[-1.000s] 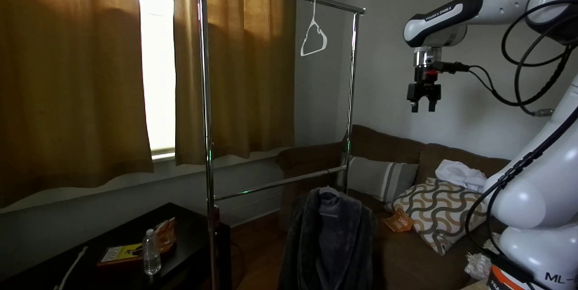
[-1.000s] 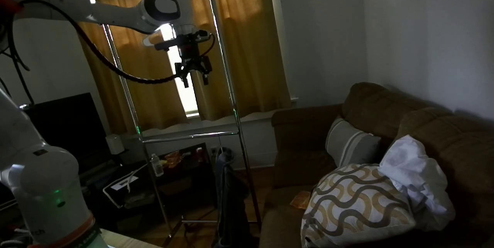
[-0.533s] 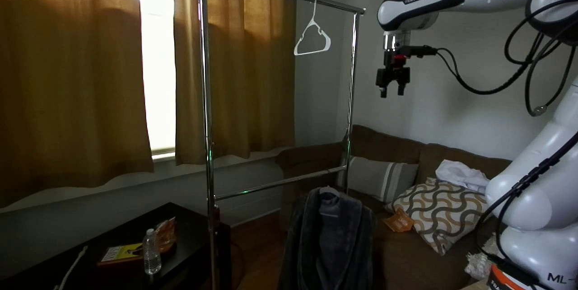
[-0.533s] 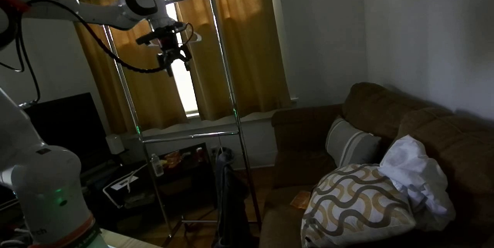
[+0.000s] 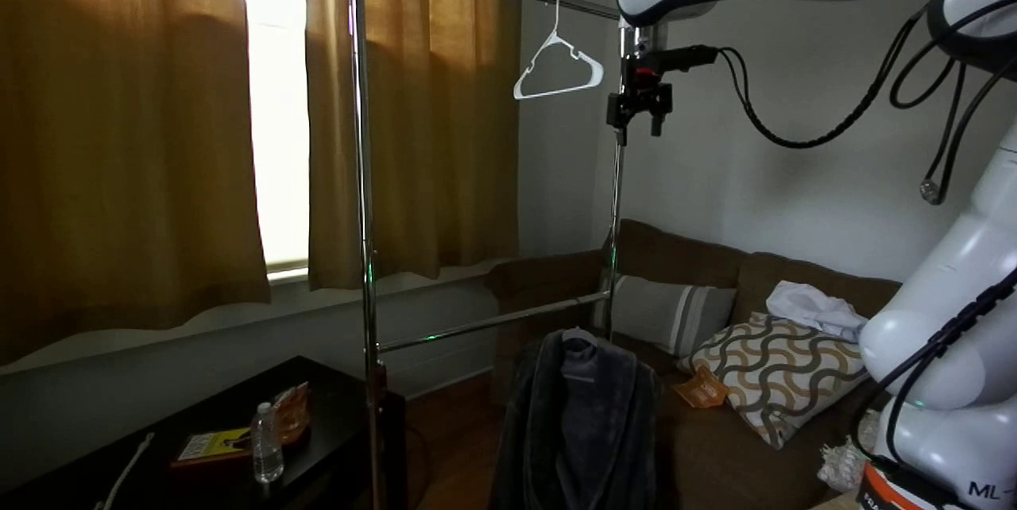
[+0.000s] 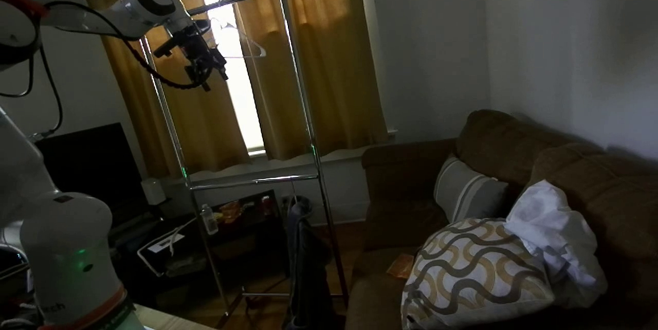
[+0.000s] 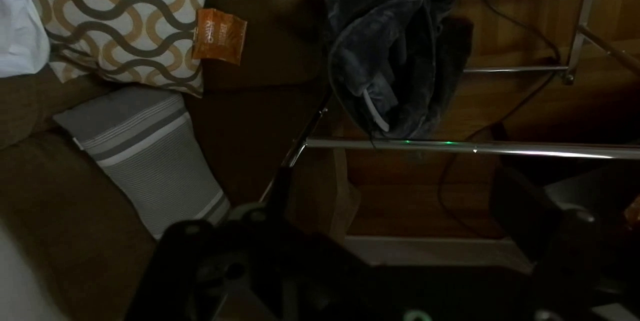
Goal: Move the coat hanger to the lower rack
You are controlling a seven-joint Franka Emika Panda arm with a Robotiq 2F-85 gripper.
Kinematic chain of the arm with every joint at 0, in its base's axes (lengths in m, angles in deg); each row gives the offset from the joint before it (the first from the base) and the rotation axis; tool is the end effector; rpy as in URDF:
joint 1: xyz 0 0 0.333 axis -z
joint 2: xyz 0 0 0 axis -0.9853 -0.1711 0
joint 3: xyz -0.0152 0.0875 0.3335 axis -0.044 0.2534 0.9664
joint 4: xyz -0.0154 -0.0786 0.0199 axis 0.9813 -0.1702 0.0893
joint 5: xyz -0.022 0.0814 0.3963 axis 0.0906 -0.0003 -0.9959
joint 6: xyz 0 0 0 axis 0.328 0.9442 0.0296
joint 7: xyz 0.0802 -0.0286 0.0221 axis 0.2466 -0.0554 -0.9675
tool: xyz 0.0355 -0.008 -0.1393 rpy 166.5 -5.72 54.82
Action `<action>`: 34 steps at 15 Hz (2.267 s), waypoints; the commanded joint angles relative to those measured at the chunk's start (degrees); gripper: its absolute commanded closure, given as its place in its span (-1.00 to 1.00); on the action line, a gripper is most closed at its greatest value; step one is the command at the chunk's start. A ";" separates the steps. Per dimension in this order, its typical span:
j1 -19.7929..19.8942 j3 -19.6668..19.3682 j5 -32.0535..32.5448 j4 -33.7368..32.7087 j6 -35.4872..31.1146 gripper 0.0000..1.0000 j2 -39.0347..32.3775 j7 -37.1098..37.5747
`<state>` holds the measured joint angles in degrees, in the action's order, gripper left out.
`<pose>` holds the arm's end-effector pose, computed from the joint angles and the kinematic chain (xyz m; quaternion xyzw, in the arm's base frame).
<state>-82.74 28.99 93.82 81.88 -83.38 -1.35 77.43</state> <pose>0.4897 0.0758 0.6931 0.9858 0.0590 0.1002 0.1208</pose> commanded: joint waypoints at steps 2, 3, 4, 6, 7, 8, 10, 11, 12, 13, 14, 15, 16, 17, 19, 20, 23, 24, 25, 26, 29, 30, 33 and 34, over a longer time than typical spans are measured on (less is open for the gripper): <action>-0.71 -0.41 0.46 -0.67 0.23 -1.00 -0.50 0.38; -0.81 -0.52 0.63 0.60 -1.47 -1.00 0.32 0.07; -1.13 -0.25 0.58 0.49 -2.33 -1.00 0.53 -0.02; -1.59 0.24 -0.41 -0.85 -2.38 -1.00 0.51 1.49; -1.86 0.37 -0.87 -1.02 -3.01 -1.00 0.89 2.03; -2.11 0.56 -0.93 -1.61 -3.19 -1.00 1.00 2.21; -2.40 0.68 -0.55 -2.31 -5.04 -1.00 1.41 2.38; -2.51 0.77 0.28 -2.28 -7.33 -1.00 1.67 2.08; -2.63 0.61 -0.17 -2.49 -9.15 -1.00 1.75 1.60; -2.52 0.82 1.07 -2.16 -11.86 -1.00 1.97 1.72; -2.44 0.85 1.24 -2.40 -13.87 -1.00 1.85 1.94; -2.21 0.93 2.04 -1.97 -17.00 -1.00 1.88 2.55; -2.13 0.95 2.10 -2.22 -19.02 -1.00 1.56 2.82; -2.03 0.93 2.36 -2.11 -21.44 -1.00 1.29 2.98; -1.88 1.08 3.02 -2.25 -25.82 -1.00 0.51 3.35; -1.81 1.14 3.37 -2.41 -27.93 -1.00 -0.05 3.43; -1.57 1.05 4.25 -3.34 -33.11 -1.00 -2.00 3.66; -1.52 1.00 4.22 -3.57 -34.39 -1.00 -2.59 3.90; -1.52 1.00 4.25 -3.83 -35.37 -1.00 -3.23 3.99; -1.53 0.95 4.32 -4.01 -36.58 -1.00 -3.81 3.93; -1.54 0.82 4.09 -5.55 -39.80 -1.00 -5.68 4.96; -1.51 0.87 4.56 -6.16 -40.99 -1.00 -6.29 5.44; -1.54 1.02 6.81 -7.97 -44.01 -1.00 -7.92 6.38; -1.61 1.02 7.44 -8.37 -44.60 -1.00 -8.22 6.78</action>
<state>-84.42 29.67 98.58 75.59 -126.39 -7.95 82.07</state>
